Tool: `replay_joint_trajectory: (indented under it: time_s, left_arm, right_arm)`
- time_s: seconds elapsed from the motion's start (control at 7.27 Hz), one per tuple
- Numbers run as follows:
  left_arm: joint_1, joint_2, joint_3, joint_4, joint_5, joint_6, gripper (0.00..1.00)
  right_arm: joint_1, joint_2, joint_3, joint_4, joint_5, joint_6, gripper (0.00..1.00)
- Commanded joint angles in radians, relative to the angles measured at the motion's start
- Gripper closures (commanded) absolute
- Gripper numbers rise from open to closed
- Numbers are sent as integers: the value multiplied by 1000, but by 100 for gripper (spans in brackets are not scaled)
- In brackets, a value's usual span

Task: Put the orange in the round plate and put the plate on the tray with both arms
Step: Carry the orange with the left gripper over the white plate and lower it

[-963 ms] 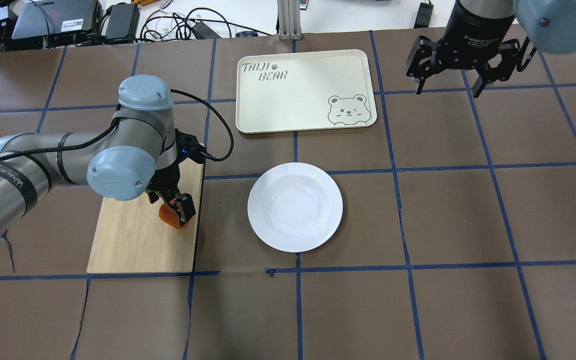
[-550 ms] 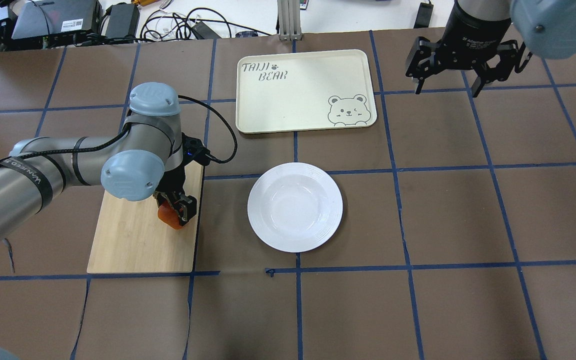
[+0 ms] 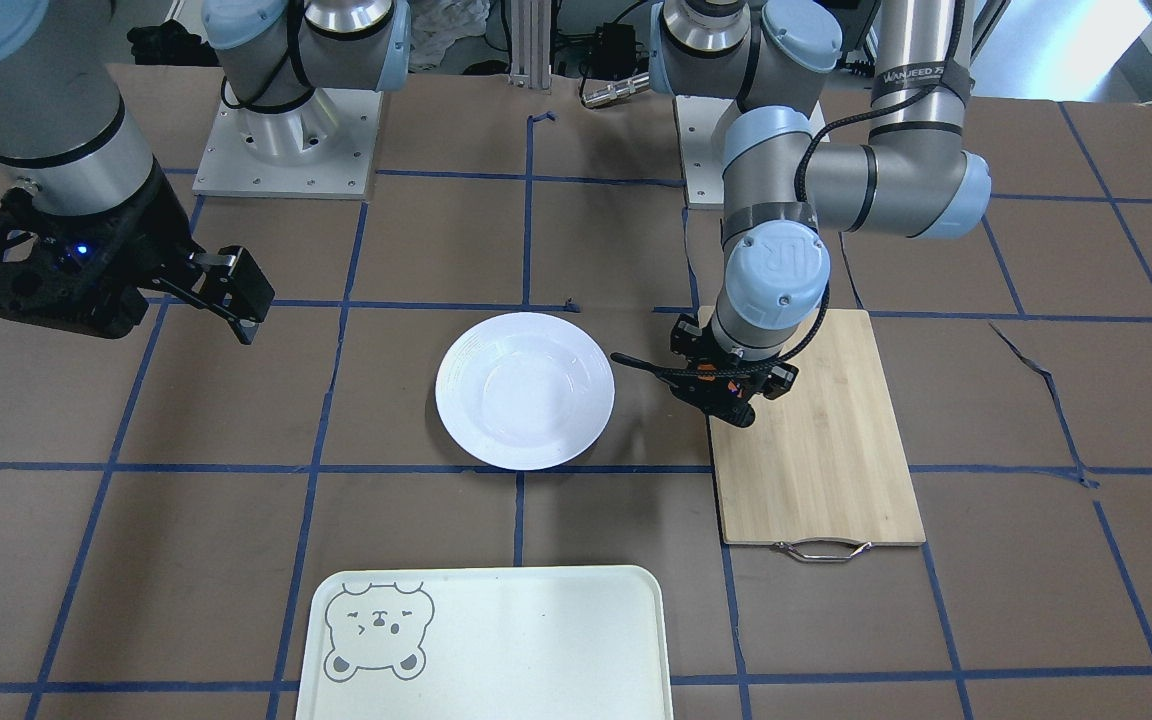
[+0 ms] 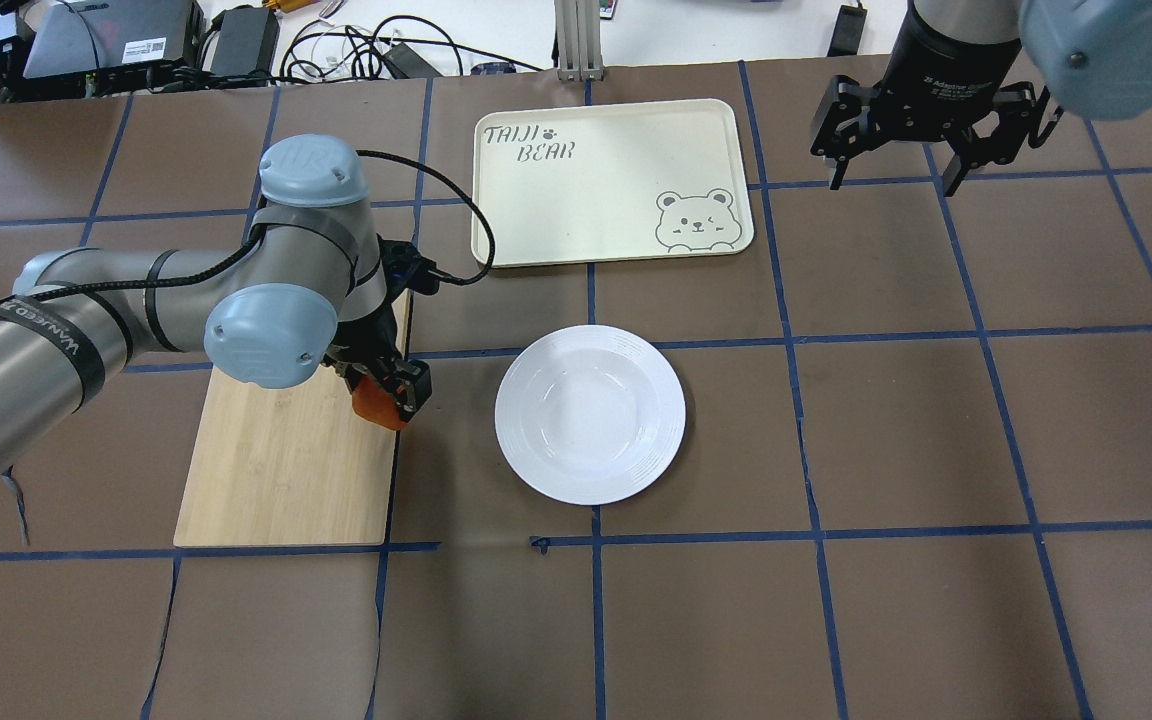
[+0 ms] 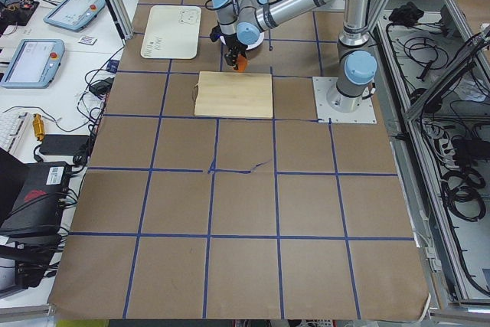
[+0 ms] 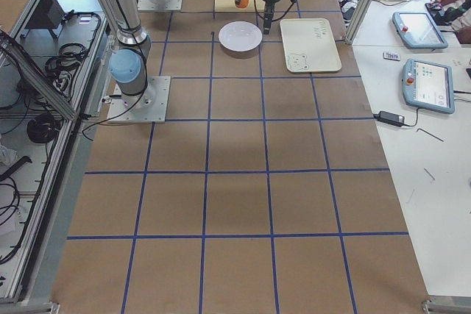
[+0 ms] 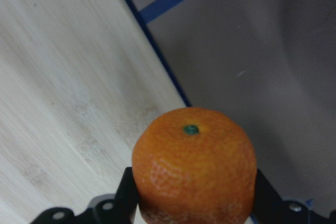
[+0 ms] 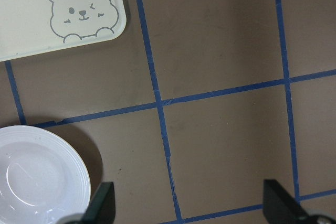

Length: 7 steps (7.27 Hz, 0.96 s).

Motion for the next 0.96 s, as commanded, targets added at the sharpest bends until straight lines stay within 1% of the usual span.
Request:
replay_joint_trajectory:
  time_s: [0.0, 0.14, 0.28, 0.41, 0.55, 0.83]
  left_arm:
    - [-150, -5, 40, -15, -42, -317, 100]
    - [-232, -5, 49, -14, -78, -458, 100]
    - [-298, -43, 51, 14, -109, -607, 100]
    - [-310, -72, 54, 107, -149, -743, 100]
    - [-314, -94, 51, 148, -176, -743, 100]
    - [-313, -119, 55, 158, -169, -755, 100]
  right_arm:
    - [0, 1, 0, -1, 1, 0, 0]
    - [0, 2, 0, -1, -1, 0, 0]
    - [0, 2, 2, 1, 1, 0, 0]
    - [0, 2, 2, 1, 1, 0, 0]
    - [0, 2, 2, 1, -1, 0, 0]
    - [0, 2, 20, 1, -2, 0, 0]
